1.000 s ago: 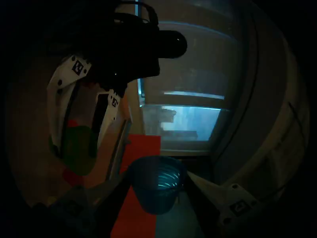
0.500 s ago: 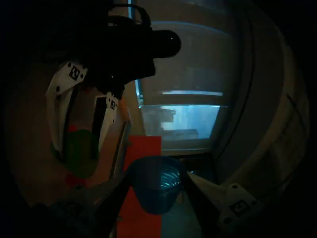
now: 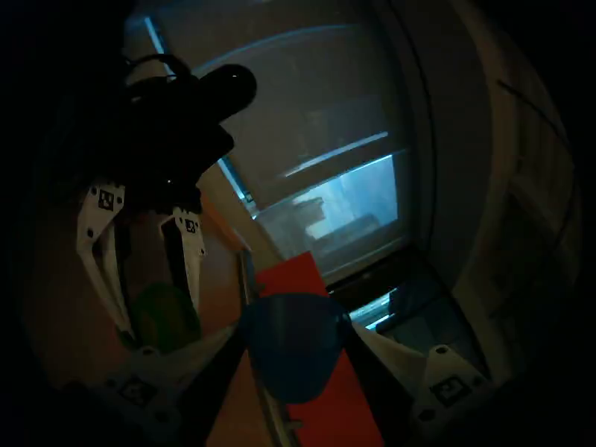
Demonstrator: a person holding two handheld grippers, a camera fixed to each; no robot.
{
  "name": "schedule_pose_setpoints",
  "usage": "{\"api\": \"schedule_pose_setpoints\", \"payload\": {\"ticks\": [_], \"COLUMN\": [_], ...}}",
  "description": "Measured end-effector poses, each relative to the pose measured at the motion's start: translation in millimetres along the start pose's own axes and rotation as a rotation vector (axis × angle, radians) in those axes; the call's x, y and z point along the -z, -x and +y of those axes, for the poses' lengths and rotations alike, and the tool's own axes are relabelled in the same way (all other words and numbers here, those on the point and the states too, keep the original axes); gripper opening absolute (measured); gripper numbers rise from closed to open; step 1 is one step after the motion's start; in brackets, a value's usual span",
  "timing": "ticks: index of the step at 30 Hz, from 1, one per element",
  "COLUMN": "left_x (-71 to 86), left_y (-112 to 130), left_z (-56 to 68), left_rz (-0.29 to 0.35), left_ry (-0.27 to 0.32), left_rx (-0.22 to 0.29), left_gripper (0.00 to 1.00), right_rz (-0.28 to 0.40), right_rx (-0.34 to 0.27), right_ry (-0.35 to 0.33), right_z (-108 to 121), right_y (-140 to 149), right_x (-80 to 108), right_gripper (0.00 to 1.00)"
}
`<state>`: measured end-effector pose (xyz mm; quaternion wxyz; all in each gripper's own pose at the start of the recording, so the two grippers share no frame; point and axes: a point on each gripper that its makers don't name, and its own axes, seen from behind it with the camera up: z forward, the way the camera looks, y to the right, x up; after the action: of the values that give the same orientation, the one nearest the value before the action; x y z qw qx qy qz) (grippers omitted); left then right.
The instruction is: Pour water
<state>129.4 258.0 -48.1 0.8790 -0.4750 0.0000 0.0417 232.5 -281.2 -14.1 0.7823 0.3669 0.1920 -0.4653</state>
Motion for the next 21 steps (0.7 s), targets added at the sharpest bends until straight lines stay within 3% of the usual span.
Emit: {"api": "schedule_pose_setpoints", "payload": {"ticks": [21], "left_x": [3.8], "left_y": [-3], "left_z": [-3.4], "left_rz": [-0.003], "left_ry": [-0.006], "left_rx": [-0.01], "left_gripper": [0.88], "right_rz": [0.03], "right_rx": [-0.704], "right_ry": [-0.021], "right_z": [8], "right_y": [10], "right_x": [6.3], "right_gripper": [0.91]}}
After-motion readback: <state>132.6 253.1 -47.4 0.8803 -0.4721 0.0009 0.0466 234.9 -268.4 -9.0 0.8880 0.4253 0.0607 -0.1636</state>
